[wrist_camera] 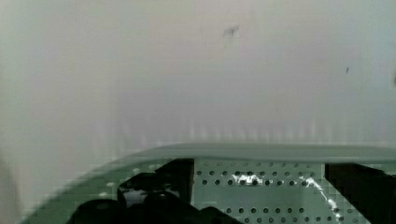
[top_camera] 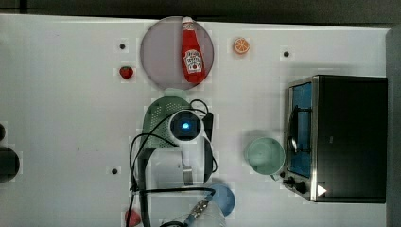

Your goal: Drag strainer left to right.

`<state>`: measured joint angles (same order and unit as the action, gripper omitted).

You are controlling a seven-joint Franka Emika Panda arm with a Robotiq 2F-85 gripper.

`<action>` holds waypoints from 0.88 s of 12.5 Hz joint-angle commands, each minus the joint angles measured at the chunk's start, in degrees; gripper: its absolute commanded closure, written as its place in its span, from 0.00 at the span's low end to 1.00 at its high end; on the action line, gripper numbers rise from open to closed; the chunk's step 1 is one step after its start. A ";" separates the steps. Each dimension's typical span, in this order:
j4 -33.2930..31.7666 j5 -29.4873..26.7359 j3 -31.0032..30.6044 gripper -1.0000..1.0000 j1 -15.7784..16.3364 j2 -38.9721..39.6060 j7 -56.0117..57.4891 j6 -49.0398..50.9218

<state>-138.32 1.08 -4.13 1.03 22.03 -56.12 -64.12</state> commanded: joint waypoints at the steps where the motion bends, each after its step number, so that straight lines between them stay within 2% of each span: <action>1: 1.35 1.50 2.80 0.00 -0.33 -0.71 8.78 -0.33; 11: 1.35 1.72 12.09 0.00 -0.35 -0.65 15.94 -0.35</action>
<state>-137.42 2.78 7.24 0.93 22.81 -44.65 -64.91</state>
